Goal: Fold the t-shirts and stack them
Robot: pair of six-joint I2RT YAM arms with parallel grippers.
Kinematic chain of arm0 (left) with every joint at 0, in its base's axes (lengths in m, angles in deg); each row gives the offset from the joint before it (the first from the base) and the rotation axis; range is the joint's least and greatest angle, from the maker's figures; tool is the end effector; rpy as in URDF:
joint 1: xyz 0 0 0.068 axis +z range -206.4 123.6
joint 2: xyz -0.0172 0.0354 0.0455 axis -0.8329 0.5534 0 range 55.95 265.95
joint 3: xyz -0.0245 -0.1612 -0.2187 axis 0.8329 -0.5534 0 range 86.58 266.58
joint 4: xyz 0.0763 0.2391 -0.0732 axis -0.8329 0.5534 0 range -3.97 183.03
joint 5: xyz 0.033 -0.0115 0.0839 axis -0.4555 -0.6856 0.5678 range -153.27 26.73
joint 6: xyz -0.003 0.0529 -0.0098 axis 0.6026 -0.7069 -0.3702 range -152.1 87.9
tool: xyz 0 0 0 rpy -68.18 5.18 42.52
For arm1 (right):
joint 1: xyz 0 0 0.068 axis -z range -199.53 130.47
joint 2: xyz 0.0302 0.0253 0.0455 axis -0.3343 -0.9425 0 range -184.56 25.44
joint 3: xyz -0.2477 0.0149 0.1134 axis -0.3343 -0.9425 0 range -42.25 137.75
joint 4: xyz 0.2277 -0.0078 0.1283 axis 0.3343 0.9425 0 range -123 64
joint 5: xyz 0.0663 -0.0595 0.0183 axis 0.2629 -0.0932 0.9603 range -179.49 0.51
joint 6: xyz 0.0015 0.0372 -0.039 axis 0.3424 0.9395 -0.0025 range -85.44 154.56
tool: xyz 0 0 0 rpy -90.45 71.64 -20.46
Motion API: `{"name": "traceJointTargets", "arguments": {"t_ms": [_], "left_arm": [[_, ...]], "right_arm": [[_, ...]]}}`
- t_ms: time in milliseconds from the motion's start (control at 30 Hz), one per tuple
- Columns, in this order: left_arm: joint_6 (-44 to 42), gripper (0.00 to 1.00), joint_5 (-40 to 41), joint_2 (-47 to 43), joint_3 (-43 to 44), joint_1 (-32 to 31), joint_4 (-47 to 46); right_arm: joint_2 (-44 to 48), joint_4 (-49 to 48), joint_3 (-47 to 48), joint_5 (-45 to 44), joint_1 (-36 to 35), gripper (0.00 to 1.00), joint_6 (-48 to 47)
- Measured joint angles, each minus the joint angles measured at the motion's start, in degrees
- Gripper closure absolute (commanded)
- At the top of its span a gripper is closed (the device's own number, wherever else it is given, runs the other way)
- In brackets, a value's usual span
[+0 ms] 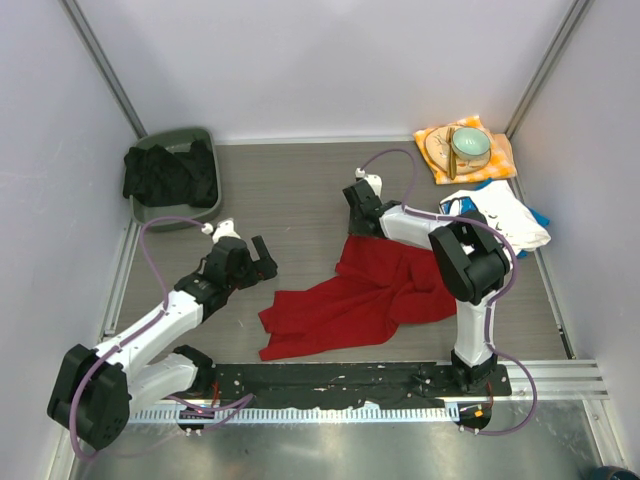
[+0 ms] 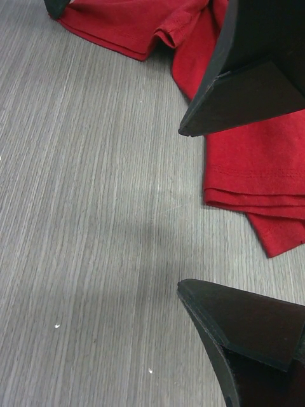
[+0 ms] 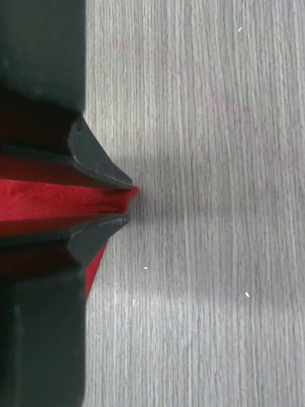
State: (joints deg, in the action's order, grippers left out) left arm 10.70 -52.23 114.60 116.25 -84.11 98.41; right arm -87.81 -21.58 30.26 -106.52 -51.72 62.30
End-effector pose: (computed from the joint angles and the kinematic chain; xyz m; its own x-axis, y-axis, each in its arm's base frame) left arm 0.1871 -0.0906 0.2008 -0.6528 -0.4104 -0.6368 -0.1560 0.8954 -0.4171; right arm 0.3570 0.2125 0.1563 -0.7579 0.0488 -0.6506 -0.0050 0.9967 0.0806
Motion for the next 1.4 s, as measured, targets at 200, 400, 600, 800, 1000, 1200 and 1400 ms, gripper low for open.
{"name": "traceJointTargets", "arguments": {"t_ms": [200,400,600,800,1000,1200,1400], "left_arm": [[0.04,0.00,-0.15,1.29,-0.31,0.39,-0.20],[0.50,0.00,-0.83,4.28,-0.76,0.79,-0.59],[2.56,0.02,-5.05,9.25,-1.33,0.83,-4.09],[5.09,0.19,-9.31,11.21,-1.92,0.39,-7.50],[7.56,0.30,-11.65,8.68,-5.01,-2.19,-9.18],[10.99,0.32,-12.37,2.64,-10.08,-6.84,-10.36],[13.70,0.30,-12.00,-3.61,-13.79,-8.46,-9.79]], "right_arm": [[-0.04,-0.02,0.00,-0.48,0.00,0.99,-0.07],[0.15,-0.13,-0.22,-1.42,0.00,0.99,-0.22],[3.48,1.40,-3.28,-2.99,-0.11,0.99,-0.76],[7.56,2.34,-4.55,-4.35,-0.11,0.99,-1.20],[8.66,2.29,-6.82,-4.50,-0.11,0.99,-1.09],[10.03,2.60,-9.60,-4.72,-0.11,0.99,-0.72],[19.54,4.20,-10.54,-6.01,-0.11,0.99,-0.66]]}}
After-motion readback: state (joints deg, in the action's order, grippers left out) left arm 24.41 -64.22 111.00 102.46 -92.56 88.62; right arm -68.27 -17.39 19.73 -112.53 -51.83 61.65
